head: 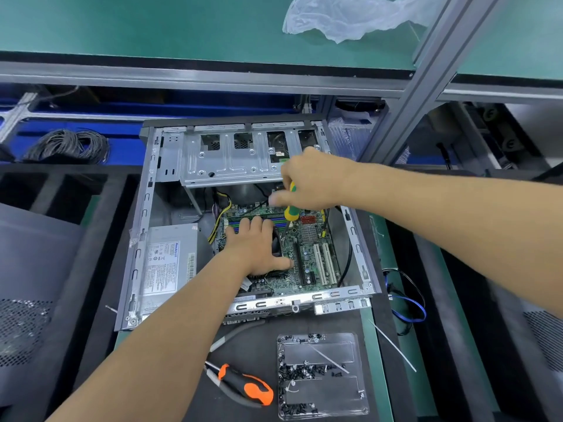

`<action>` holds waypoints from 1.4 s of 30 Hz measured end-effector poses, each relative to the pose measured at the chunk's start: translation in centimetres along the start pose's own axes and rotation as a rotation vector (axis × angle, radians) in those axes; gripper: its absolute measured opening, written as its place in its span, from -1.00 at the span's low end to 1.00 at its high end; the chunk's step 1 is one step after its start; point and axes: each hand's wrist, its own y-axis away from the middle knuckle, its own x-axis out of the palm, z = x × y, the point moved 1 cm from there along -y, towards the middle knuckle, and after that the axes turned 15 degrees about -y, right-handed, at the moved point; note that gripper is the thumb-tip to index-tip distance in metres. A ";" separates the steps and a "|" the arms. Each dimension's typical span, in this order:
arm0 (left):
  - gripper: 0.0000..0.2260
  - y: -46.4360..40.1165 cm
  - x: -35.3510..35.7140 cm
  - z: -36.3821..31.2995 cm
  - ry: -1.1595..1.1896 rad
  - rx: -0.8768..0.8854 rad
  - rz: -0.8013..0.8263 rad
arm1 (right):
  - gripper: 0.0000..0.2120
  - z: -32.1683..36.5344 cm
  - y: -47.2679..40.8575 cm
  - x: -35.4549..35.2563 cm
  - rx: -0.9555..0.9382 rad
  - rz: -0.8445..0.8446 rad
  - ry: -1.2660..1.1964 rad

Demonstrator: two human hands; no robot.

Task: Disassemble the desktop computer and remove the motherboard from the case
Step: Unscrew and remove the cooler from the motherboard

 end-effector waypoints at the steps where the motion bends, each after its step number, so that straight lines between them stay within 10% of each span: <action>1: -0.06 0.0 0.0 0.0 -0.001 -0.001 -0.001 | -0.51 0.0 -0.2 0.4 0.086 -0.072 -0.059; 6: -0.09 -0.1 0.0 0.0 -0.001 0.006 -0.005 | -0.50 0.4 -0.4 -0.7 0.366 0.124 -0.117; 13: -0.10 -0.1 0.2 0.1 0.006 0.010 -0.009 | -0.74 0.7 0.2 -1.4 -0.186 0.245 0.431; 20: -0.05 -0.3 0.4 0.1 0.012 -0.002 -0.001 | -0.27 0.6 0.3 0.4 0.141 -0.020 -0.086; 28: -0.08 -0.4 0.5 0.1 0.014 0.007 -0.018 | -0.73 0.5 0.0 -1.7 -0.004 0.246 0.211; 42: -0.09 -0.4 0.5 0.1 0.025 0.011 -0.016 | -0.76 2.0 0.4 -0.8 -0.234 0.212 0.503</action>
